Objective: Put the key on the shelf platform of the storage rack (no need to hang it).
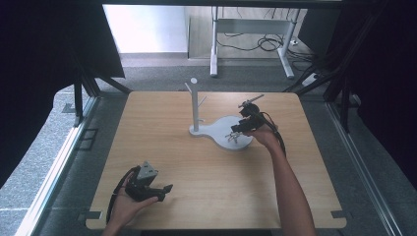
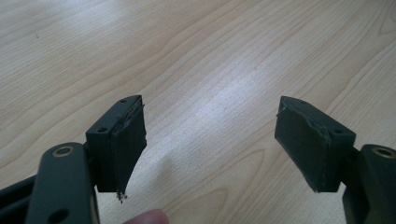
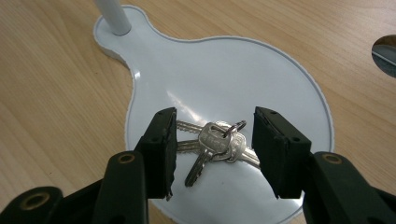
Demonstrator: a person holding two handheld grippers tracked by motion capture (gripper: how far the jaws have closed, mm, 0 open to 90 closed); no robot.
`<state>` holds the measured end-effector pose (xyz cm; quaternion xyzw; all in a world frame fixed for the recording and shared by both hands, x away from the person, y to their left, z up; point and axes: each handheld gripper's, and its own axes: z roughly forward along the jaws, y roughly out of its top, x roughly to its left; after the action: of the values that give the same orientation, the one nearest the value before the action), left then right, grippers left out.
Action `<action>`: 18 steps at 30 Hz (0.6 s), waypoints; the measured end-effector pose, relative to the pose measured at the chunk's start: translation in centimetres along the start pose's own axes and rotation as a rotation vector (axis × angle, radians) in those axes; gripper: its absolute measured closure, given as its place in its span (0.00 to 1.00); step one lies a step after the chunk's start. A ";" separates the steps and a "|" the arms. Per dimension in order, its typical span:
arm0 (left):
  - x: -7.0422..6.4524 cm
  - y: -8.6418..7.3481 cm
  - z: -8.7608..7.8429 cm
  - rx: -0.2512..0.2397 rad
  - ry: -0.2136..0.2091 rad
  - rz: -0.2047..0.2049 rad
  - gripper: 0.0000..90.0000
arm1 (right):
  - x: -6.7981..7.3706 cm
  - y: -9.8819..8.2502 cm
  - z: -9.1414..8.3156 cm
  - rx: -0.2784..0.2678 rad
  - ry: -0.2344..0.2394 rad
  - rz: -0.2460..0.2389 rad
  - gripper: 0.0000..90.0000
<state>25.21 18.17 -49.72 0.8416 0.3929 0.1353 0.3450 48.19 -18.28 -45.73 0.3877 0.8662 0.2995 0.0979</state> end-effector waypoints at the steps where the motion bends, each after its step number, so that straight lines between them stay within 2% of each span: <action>1: 0.0 0.0 0.0 0.001 0.001 0.000 0.28 | 0.1 -0.1 -0.3 -0.010 -0.004 -0.004 0.56; 7: 0.1 0.0 -0.1 -0.001 0.004 -0.003 0.28 | 0.9 -0.7 -1.6 -0.039 0.003 -0.031 0.55; 11: 0.2 0.0 -0.2 -0.002 0.006 -0.006 0.28 | 1.6 -1.3 -2.5 -0.035 0.020 -0.050 0.53; 18: 0.0 0.0 -0.1 -0.003 0.005 0.000 0.28 | 3.0 -3.3 -4.2 -0.072 0.043 -0.078 0.54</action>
<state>25.17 18.23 -49.64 0.8408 0.3936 0.1380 0.3450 42.45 -19.65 -44.11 0.3434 0.8713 0.3346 0.1049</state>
